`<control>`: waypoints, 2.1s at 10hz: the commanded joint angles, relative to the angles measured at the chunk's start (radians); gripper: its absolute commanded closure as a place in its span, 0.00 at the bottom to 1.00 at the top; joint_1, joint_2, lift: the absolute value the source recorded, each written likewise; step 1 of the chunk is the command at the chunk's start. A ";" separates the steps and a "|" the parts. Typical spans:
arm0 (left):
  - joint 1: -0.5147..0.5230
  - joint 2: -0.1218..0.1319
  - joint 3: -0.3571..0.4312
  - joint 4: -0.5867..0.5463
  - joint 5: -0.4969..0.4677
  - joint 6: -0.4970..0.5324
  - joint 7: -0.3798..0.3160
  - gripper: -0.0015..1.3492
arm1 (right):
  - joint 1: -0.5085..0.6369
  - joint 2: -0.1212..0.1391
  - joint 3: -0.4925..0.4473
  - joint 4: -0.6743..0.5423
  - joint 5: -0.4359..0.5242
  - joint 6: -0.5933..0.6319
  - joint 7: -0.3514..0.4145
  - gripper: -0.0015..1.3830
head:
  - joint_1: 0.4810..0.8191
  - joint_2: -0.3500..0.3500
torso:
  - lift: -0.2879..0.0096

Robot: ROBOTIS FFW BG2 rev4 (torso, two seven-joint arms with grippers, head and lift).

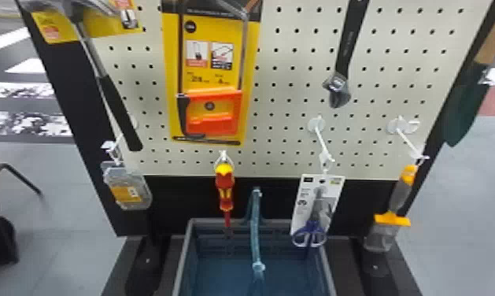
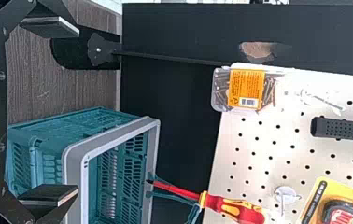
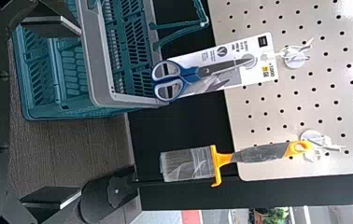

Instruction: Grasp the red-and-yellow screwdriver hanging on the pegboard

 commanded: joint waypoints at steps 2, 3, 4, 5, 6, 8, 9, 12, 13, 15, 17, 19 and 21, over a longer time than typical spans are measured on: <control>-0.029 0.002 -0.001 0.000 0.005 0.021 -0.009 0.09 | 0.000 0.001 0.000 -0.002 -0.006 0.000 0.000 0.07 | 0.20 0.50 | 0.63; -0.055 0.020 -0.005 0.000 0.008 0.029 -0.017 0.09 | 0.000 0.001 0.000 -0.002 -0.006 0.000 0.000 0.07 | 0.20 0.50 | 0.63; -0.092 0.037 -0.014 0.012 0.015 0.032 -0.020 0.09 | 0.000 0.001 0.000 0.000 -0.008 0.000 0.000 0.07 | 0.20 0.50 | 0.63; -0.128 0.048 -0.011 0.025 0.023 0.046 -0.038 0.09 | 0.000 0.001 0.000 0.000 -0.008 0.000 0.000 0.07 | 0.20 0.50 | 0.63; -0.165 0.054 -0.004 0.032 0.021 0.064 -0.075 0.09 | 0.000 0.001 0.000 0.000 -0.008 0.000 0.000 0.07 | 0.20 0.50 | 0.63; -0.235 0.064 -0.001 0.061 0.020 0.096 -0.129 0.09 | 0.000 0.001 0.000 0.000 -0.008 0.005 0.000 0.07 | 0.20 0.50 | 0.63; -0.289 0.072 -0.001 0.088 0.006 0.127 -0.179 0.09 | 0.000 0.001 0.000 -0.002 -0.008 0.007 0.002 0.07 | 0.20 0.50 | 0.63; -0.437 0.077 -0.007 0.157 -0.015 0.172 -0.302 0.09 | -0.011 0.004 0.000 0.000 -0.008 0.017 0.015 0.07 | 0.20 0.50 | 0.63; -0.480 0.077 -0.014 0.172 -0.020 0.185 -0.333 0.09 | -0.011 0.005 0.000 0.003 -0.006 0.017 0.018 0.07 | 0.20 0.50 | 0.63; -0.555 0.086 -0.042 0.218 -0.018 0.193 -0.382 0.09 | -0.013 0.010 0.000 0.005 -0.005 0.020 0.025 0.07 | 0.20 0.50 | 0.63; -0.656 0.101 -0.082 0.295 -0.014 0.193 -0.428 0.09 | -0.017 0.010 0.000 0.008 -0.003 0.025 0.032 0.07 | 0.20 0.50 | 0.63; -0.727 0.114 -0.108 0.341 -0.015 0.196 -0.462 0.09 | -0.021 0.010 0.000 0.008 -0.002 0.030 0.038 0.07 | 0.20 0.50 | 0.63; -0.768 0.117 -0.131 0.353 0.005 0.196 -0.474 0.09 | -0.024 0.012 0.000 0.010 -0.002 0.031 0.040 0.07 | 0.20 0.50 | 0.63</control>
